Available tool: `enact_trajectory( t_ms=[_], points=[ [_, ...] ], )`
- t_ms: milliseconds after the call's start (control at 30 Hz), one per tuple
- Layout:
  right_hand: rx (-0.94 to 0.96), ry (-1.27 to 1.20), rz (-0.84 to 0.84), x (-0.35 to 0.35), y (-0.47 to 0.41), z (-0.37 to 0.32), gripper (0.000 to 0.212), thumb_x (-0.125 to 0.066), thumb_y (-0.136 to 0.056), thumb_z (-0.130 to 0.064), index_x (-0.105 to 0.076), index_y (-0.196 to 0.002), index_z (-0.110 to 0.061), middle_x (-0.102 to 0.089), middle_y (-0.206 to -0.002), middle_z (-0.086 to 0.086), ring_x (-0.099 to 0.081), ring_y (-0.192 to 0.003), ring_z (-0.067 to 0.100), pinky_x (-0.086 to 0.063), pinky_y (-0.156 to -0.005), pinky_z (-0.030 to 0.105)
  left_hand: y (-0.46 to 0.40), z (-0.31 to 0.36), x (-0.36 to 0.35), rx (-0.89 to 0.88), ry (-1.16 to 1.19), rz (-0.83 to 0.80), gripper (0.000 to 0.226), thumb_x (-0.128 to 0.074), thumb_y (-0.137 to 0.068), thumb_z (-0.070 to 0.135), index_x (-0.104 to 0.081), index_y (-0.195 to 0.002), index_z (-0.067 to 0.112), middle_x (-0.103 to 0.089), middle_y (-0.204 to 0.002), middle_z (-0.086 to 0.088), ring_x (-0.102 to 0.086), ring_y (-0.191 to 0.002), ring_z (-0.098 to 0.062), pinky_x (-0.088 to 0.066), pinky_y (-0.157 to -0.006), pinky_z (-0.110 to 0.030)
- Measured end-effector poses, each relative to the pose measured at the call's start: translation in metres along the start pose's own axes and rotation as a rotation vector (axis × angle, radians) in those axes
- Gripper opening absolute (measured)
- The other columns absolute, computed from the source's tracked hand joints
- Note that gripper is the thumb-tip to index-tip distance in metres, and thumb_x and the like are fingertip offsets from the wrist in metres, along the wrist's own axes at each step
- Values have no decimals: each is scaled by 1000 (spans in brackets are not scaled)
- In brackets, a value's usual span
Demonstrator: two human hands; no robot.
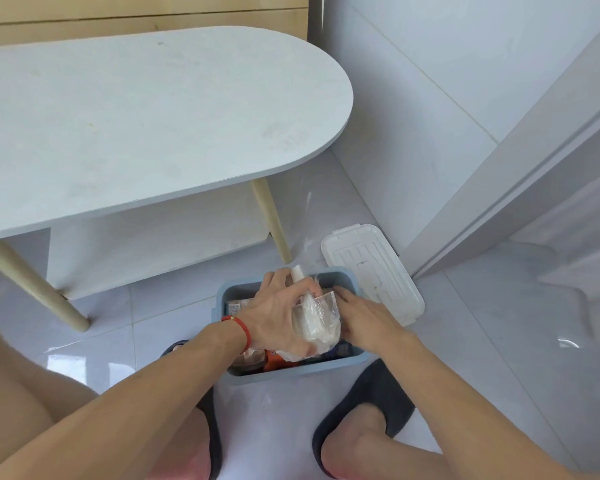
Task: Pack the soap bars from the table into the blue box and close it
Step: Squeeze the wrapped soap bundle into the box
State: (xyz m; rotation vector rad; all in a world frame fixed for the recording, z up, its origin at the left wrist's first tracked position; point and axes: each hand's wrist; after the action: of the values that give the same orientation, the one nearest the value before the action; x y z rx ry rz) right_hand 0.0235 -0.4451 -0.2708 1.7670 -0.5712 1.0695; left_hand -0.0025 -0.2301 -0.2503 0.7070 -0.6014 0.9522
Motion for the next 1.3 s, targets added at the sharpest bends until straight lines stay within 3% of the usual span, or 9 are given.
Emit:
enact_trajectory(
  t_ms=[67, 133, 300, 533, 733, 933, 1067, 1200, 1300],
  points=[
    [-44, 254, -93, -4, -19, -8, 99, -75, -86, -20, -13, -162, -16, -17, -168, 12, -66, -114, 31, -54, -79, 40, 6, -8, 4, -9, -16, 19, 88, -79, -51, 67, -34, -125, 52, -30, -131, 9, -28, -123, -17, -36, -104, -34],
    [-60, 344, -115, -4, -34, -21, 106, -76, -86, -18, -2, -163, -11, -22, -164, 19, -62, -123, 31, -54, -87, 40, 10, -15, 5, 7, -18, 36, 89, -78, -51, 68, -32, -125, 52, -29, -131, 10, -27, -122, -15, -36, -104, -34],
    [-23, 507, -119, -11, -45, -27, 105, -85, -78, -26, -21, -159, -5, -34, -150, 18, -46, -133, 22, -54, -97, 32, 16, -21, 6, 54, -33, 18, 90, -77, -51, 70, -30, -126, 55, -31, -134, 11, -30, -124, -16, -43, -108, -42],
    [108, 376, 22, -27, -38, -22, 101, -90, -66, -36, -35, -147, -12, -44, -147, 13, -36, -140, 34, -31, -118, 46, 20, -29, 6, 61, -50, -9, 91, -78, -50, 69, -31, -127, 54, -31, -131, 12, -29, -121, -14, -41, -106, -39],
    [19, -283, -14, -4, -21, -2, 78, -90, -75, -31, -42, -136, -22, -48, -129, 3, -58, -113, 21, -54, -94, 39, 22, -22, 6, 31, -55, -19, 87, -79, -50, 67, -35, -124, 53, -32, -128, 10, -29, -121, -16, -42, -105, -40],
    [-86, -415, 128, 35, 6, 31, 47, -82, -80, -32, -67, -123, -27, -61, -109, 1, -61, -99, 18, -52, -85, 33, 3, 11, -6, -82, -86, 74, 83, -77, -50, 67, -40, -122, 49, -34, -128, 1, -32, -122, -23, -47, -101, -48],
    [-241, -509, 210, 49, 12, 34, 11, -75, -78, -27, -70, -88, -24, -65, -93, 11, -62, -77, 22, -45, -63, 30, -11, 22, -22, -112, -119, 146, 80, -75, -47, 65, -46, -118, 46, -33, -126, -1, -34, -121, -26, -48, -96, -51],
    [-334, -449, 135, 60, 7, 27, 17, -72, -81, -28, -64, -78, -13, -63, -98, 16, -66, -79, 30, -45, -62, 30, -19, 28, -41, -71, -304, 131, 82, -72, -40, 66, -45, -114, 46, -32, -121, -3, -35, -113, -29, -48, -85, -47],
    [-341, -438, 50, 54, -1, 14, 22, -73, -84, -32, -65, -88, -11, -62, -108, 17, -67, -88, 31, -45, -64, 30, -25, 23, -46, -28, -391, 41, 88, -76, -40, 62, -42, -119, 44, -32, -129, -5, -33, -120, -33, -44, -91, -52]
  ],
)
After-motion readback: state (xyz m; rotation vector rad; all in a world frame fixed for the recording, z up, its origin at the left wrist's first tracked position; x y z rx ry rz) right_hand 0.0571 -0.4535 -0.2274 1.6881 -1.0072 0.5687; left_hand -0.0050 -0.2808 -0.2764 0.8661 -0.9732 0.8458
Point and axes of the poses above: each hand's wrist, its own y-axis away from the middle knuckle, its own x-axis out of the back of the hand, z = x × y
